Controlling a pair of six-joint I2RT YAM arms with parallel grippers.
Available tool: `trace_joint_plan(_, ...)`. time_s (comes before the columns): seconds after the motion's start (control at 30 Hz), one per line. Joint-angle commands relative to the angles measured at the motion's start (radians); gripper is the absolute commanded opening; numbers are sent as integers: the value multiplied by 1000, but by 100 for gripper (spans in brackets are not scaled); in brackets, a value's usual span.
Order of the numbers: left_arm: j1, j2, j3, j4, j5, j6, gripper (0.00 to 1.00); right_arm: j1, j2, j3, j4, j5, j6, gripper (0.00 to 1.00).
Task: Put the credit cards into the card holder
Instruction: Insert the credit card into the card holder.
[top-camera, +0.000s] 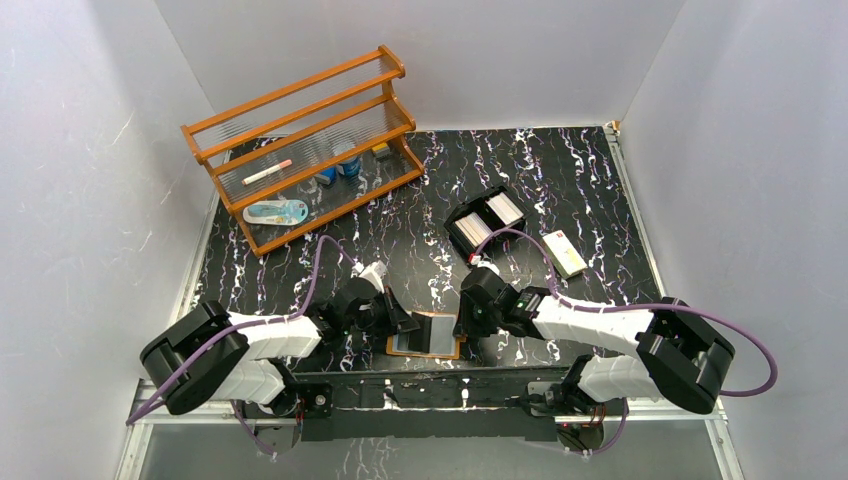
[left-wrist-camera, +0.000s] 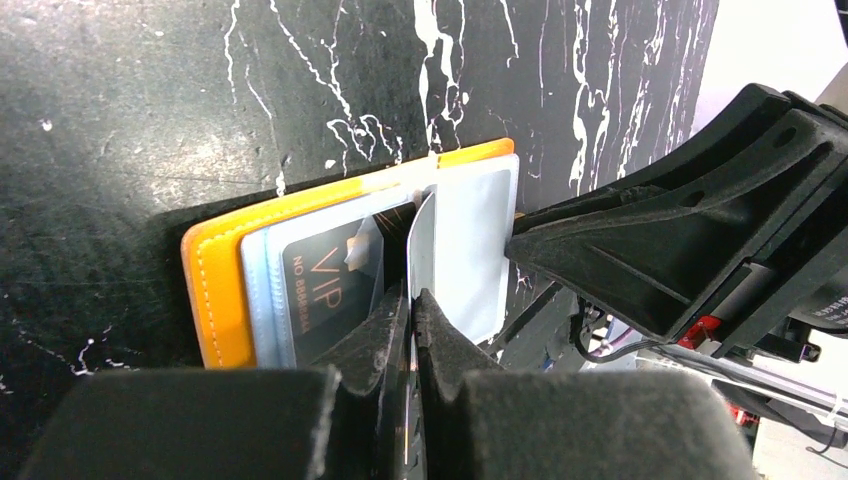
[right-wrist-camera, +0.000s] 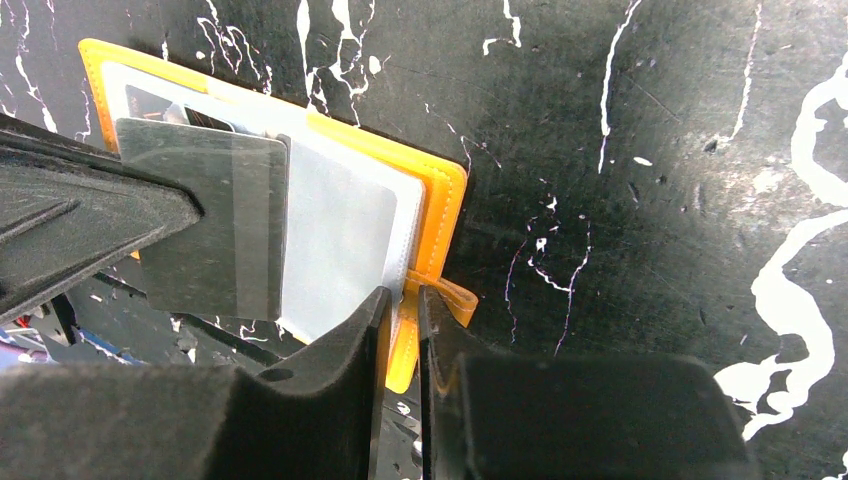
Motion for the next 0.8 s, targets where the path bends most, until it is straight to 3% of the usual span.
trace_joint_plan(0.0, 0, -17, -5, -80, -60, -21, 3, 12, 18, -32, 9, -2, 10, 24)
trace_joint_plan(0.77, 1, 45, 23, -47, -22, 41, 12, 12, 18, -33, 21, -7, 17, 26)
